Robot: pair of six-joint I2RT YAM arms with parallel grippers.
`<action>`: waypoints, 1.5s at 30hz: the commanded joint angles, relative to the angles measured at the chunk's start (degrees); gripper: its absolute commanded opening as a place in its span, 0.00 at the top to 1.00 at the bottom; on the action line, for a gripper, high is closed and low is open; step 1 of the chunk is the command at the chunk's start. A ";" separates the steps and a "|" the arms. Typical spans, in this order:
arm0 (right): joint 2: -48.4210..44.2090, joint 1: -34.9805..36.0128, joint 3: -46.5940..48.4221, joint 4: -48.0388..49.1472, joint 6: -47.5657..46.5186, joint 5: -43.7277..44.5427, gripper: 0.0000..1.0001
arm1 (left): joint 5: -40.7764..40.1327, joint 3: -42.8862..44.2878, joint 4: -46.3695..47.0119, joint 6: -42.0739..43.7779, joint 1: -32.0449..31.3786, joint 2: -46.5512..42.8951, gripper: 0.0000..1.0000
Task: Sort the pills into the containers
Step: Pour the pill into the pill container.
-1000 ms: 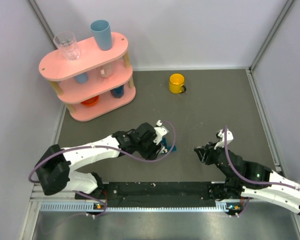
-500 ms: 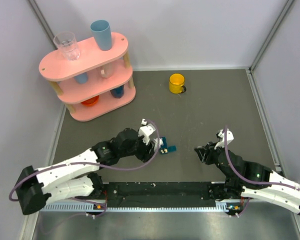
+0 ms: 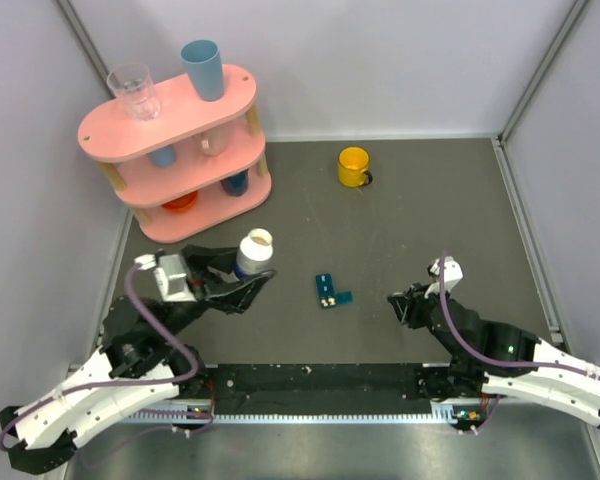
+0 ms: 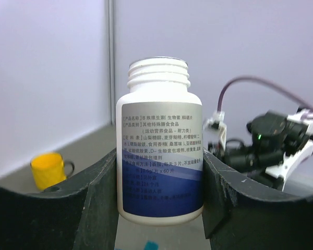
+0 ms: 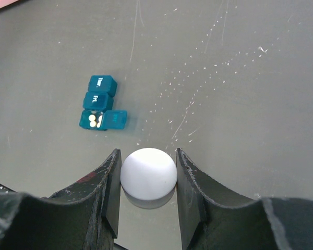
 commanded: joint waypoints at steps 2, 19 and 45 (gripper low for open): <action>0.50 -0.51 0.53 2.23 -1.71 0.35 1.00 | 1.90 4.47 9.68 2.87 0.00 -5.47 1.00; 7.61 -0.43 9.47 3.46 -3.56 -3.69 1.00 | -2.49 4.81 7.53 -0.11 0.00 -10.24 1.00; 29.15 -0.51 57.21 17.88 -7.43 -34.72 1.00 | 18.42 11.59 10.21 -23.31 0.00 12.35 1.00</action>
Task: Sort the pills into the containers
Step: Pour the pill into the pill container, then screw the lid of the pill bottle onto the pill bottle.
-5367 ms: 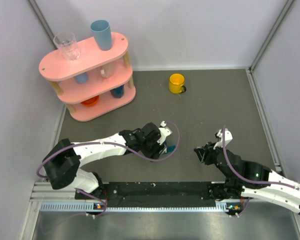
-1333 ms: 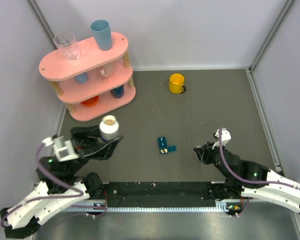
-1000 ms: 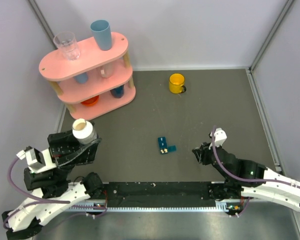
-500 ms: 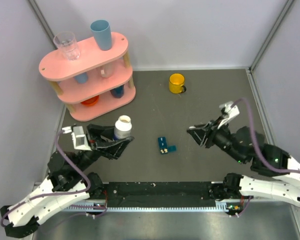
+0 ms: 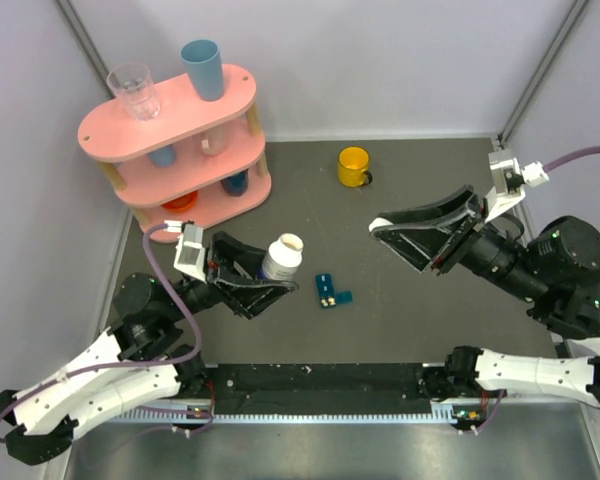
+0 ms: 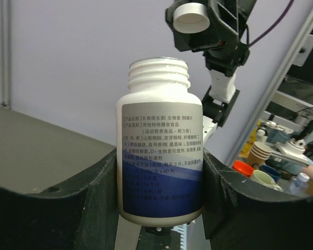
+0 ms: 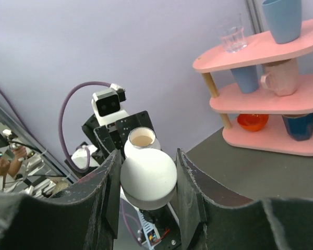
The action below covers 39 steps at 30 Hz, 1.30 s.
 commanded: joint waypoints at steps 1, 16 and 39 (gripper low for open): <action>3.62 -0.49 2.84 3.17 1.66 -2.48 1.00 | 7.38 3.79 8.56 -5.02 0.00 3.70 1.00; 4.85 -0.49 -0.15 7.21 2.02 -1.60 1.00 | 11.27 5.64 14.71 -9.78 0.00 9.95 1.00; 7.49 -0.49 -2.52 12.13 3.86 -3.89 1.00 | 13.02 6.16 22.45 -13.47 0.00 16.28 1.00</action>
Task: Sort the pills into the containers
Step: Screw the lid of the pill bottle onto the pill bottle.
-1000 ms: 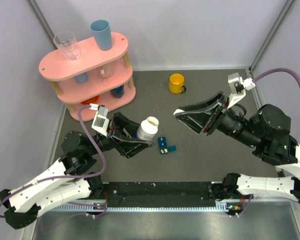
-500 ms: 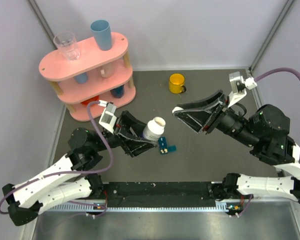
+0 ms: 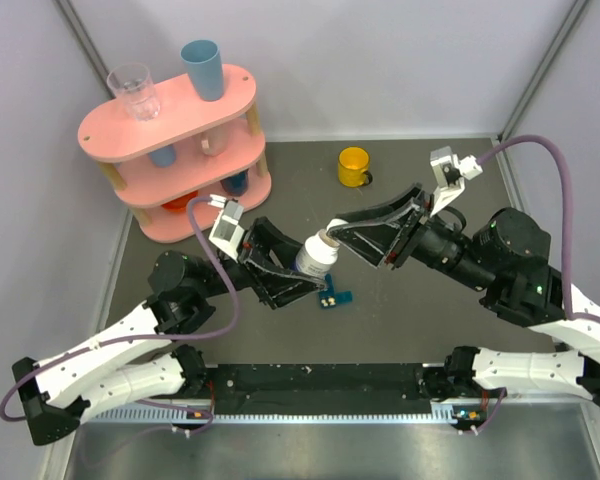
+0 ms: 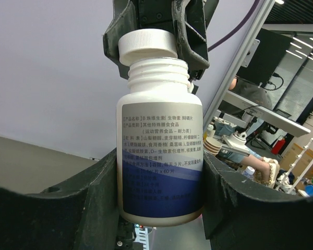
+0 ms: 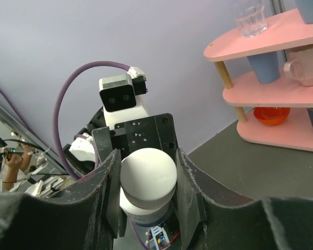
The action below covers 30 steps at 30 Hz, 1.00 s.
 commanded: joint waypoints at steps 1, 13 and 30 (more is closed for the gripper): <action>-0.09 -0.49 -0.29 3.13 0.76 -0.98 1.00 | 1.24 1.90 5.69 -1.47 0.00 0.52 1.00; 0.00 -0.49 -1.43 4.36 1.72 -2.39 1.00 | 0.89 2.16 5.95 -1.29 0.00 1.40 1.00; 2.46 -0.40 -1.70 6.20 3.48 -5.99 1.00 | -0.08 1.90 6.57 -0.86 0.00 1.40 1.00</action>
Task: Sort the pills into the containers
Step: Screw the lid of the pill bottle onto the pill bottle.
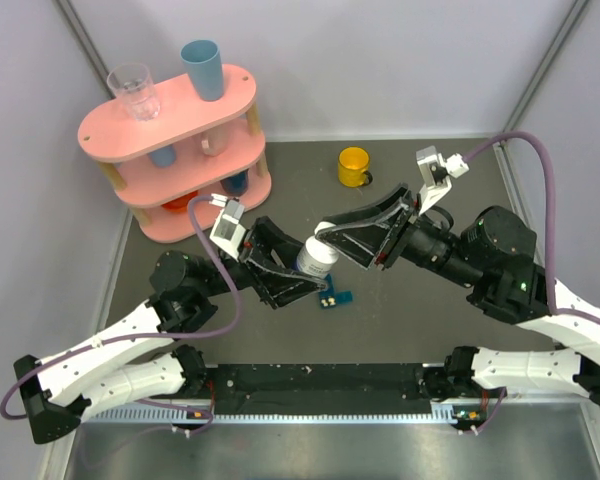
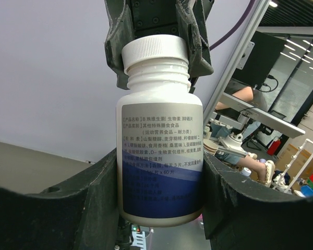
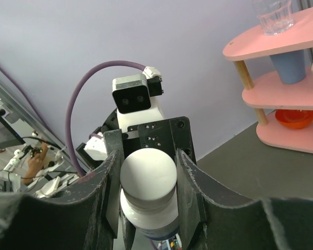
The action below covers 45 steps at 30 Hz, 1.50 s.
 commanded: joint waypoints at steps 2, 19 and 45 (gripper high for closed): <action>0.38 -0.53 -0.28 1.48 1.06 -2.71 1.00 | -0.58 1.99 4.32 0.39 0.00 0.20 1.00; -1.38 -0.45 -1.16 -2.29 1.15 -4.38 1.00 | -3.66 3.66 -1.22 4.70 0.00 -2.09 1.00; 0.38 -0.45 -0.45 -5.90 0.44 -4.82 1.00 | -7.96 3.04 -2.54 3.56 0.00 -3.23 1.00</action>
